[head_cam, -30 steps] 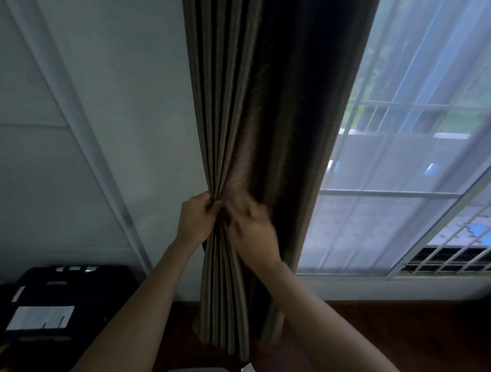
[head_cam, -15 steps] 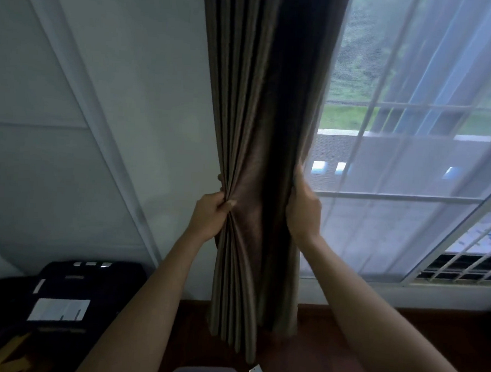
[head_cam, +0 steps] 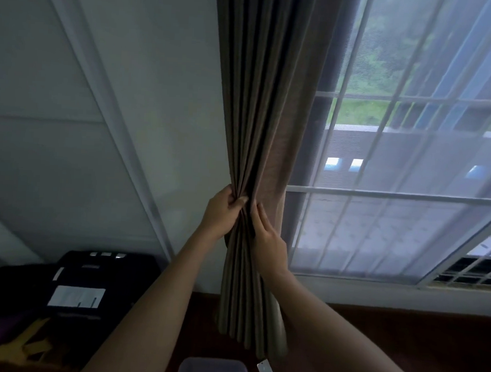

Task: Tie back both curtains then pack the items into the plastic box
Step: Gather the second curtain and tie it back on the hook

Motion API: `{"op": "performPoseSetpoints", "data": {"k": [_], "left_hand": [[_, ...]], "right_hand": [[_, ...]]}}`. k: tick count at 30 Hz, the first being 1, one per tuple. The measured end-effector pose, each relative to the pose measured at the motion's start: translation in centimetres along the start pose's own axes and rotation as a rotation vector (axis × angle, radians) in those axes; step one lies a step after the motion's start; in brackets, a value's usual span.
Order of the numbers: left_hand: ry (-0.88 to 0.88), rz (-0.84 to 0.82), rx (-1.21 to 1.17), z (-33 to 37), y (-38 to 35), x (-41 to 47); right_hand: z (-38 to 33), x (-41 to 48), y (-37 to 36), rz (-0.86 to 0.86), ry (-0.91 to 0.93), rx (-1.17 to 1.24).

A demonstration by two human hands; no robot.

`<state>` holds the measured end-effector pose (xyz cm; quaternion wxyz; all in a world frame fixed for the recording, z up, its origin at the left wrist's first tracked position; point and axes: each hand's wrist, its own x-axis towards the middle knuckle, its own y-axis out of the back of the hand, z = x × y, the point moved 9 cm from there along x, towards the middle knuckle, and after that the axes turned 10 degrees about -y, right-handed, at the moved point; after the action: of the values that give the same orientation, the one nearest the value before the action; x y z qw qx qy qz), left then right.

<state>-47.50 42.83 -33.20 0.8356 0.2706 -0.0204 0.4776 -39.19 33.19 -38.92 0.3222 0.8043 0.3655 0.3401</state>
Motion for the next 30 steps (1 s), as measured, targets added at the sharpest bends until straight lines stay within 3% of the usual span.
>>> {"op": "performPoseSetpoints", "data": {"k": [7, 11, 21, 27, 30], "left_hand": [[-0.007, -0.014, 0.053, 0.9, -0.6, -0.6], [-0.052, -0.013, 0.227, 1.1, -0.8, 0.8], [0.012, 0.053, 0.269, 0.8, -3.0, 3.7], [-0.023, 0.192, 0.203, 0.7, -4.1, 3.3], [-0.005, 0.241, 0.214, -0.8, -4.8, 1.9]], "right_hand": [[0.6, -0.4, -2.1, -0.032, -0.021, 0.014], [0.5, -0.1, -1.9, 0.005, -0.031, 0.088], [5.3, 4.1, -2.9, 0.009, -0.386, 0.192], [7.3, 4.4, -4.0, -0.072, -0.175, 0.157], [7.8, 4.8, -4.3, -0.178, -0.172, 0.26]]}}
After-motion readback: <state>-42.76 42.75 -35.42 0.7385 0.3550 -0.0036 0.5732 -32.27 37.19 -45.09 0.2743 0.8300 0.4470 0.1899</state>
